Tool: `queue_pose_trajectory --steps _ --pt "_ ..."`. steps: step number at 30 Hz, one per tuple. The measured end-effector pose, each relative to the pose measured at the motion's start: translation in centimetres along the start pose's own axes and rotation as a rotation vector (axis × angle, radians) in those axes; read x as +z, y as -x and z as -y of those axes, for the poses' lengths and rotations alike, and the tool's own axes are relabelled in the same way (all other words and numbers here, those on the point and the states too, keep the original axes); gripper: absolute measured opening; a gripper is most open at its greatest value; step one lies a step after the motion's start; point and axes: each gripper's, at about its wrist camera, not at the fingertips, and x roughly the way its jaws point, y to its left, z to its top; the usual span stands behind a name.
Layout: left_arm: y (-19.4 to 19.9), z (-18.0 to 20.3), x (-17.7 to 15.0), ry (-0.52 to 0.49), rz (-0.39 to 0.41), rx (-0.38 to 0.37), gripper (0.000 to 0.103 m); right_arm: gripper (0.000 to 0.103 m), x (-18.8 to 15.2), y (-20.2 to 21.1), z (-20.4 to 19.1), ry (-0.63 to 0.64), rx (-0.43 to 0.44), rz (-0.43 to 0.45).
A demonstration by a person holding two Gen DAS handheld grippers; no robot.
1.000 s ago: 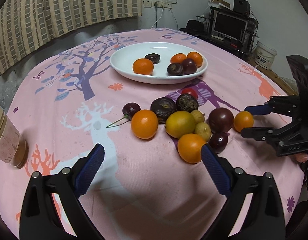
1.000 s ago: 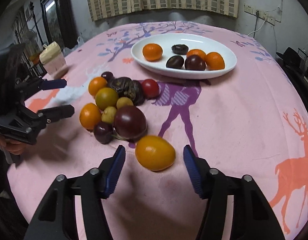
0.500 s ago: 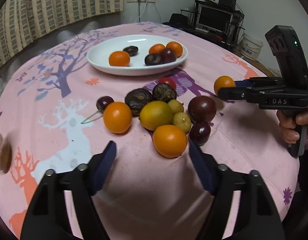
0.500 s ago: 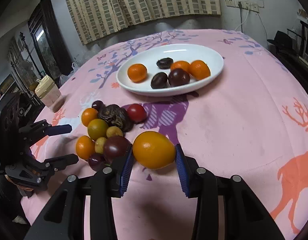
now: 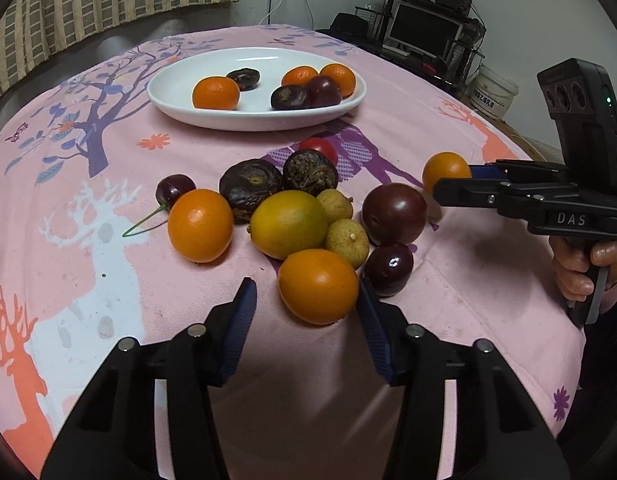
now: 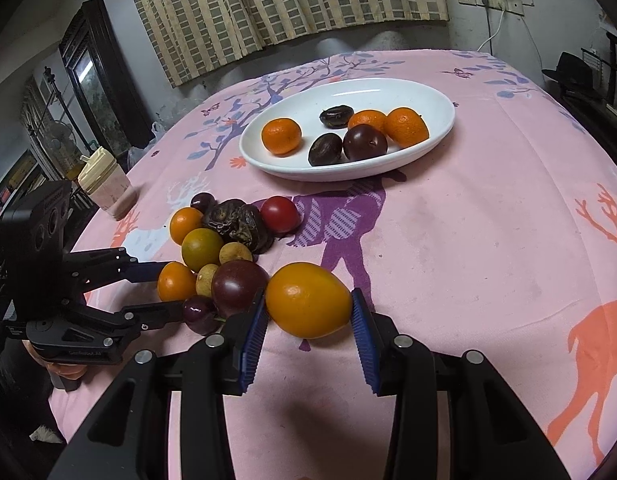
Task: Organize fruits
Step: 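Grasp an orange with the left tool while the right tool grasps a yellow-orange fruit, then carry both fruits over the white plate and release them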
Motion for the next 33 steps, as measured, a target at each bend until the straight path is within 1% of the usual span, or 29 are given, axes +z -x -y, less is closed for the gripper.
queue_pose_trajectory --steps 2,6,8,11,14,15,16,18,19,21,23,26,28,29,30,31,32,33 --pt "0.0 0.0 0.0 0.001 0.001 -0.006 0.048 0.042 0.0 -0.1 0.0 -0.001 -0.001 -0.002" --pt "0.1 0.6 -0.2 -0.021 -0.002 -0.012 0.038 0.042 -0.1 -0.1 0.1 -0.004 -0.001 -0.001" --pt "0.2 0.9 -0.3 -0.037 0.002 0.002 0.038 0.042 -0.1 -0.1 0.2 -0.010 0.001 0.002" --pt "0.7 0.9 -0.3 -0.030 0.008 -0.018 0.038 0.042 0.0 0.1 0.3 -0.021 0.005 0.016" --pt "2.2 0.7 0.4 -0.024 0.051 -0.026 0.038 0.042 0.6 0.8 0.4 -0.028 -0.004 0.064" --pt "2.8 0.6 0.9 -0.018 0.065 -0.033 0.038 0.042 1.3 1.1 0.4 -0.029 -0.004 0.085" --pt "3.4 0.4 1.8 -0.017 0.085 -0.031 0.038 0.042 1.8 1.1 0.4 -0.029 -0.002 0.097" --pt "4.2 0.0 3.9 -0.016 0.132 0.003 0.038 0.042 3.9 1.0 0.5 -0.031 0.001 0.138" --pt "4.4 -0.4 5.4 0.000 0.155 0.013 0.038 0.042 5.0 0.8 0.6 -0.033 -0.007 0.161" --pt "4.2 -1.3 8.2 0.048 0.184 0.013 0.038 0.042 7.4 -0.3 1.0 -0.036 -0.050 0.202" --pt "3.1 -2.1 11.0 0.076 0.203 0.044 0.038 0.042 9.3 -1.6 1.6 -0.039 -0.098 0.227" --pt "0.5 -2.8 14.3 0.097 0.184 0.085 0.038 0.042 11.4 -3.9 2.7 -0.037 -0.136 0.232" --pt "-1.6 -3.1 15.8 0.106 0.148 0.114 0.038 0.042 11.9 -4.7 3.1 -0.018 -0.146 0.246" --pt "-2.6 -3.3 16.4 0.111 0.121 0.131 0.038 0.046 11.9 -4.7 3.1 -0.011 -0.143 0.256" --pt "-3.2 -3.5 16.7 0.122 0.095 0.156 0.045 0.061 11.7 -4.5 3.1 -0.002 -0.133 0.257" --pt "-3.4 -3.6 16.8 0.131 0.085 0.175 0.066 0.067 11.5 -4.2 2.9 0.005 -0.126 0.253" --pt "-3.1 -3.7 16.7 0.142 0.094 0.194 0.074 0.069 11.4 -3.7 2.7 0.012 -0.117 0.260" --pt "-2.3 -3.7 16.5 0.151 0.126 0.205 0.085 0.070 11.2 -2.8 2.4 0.028 -0.109 0.277"
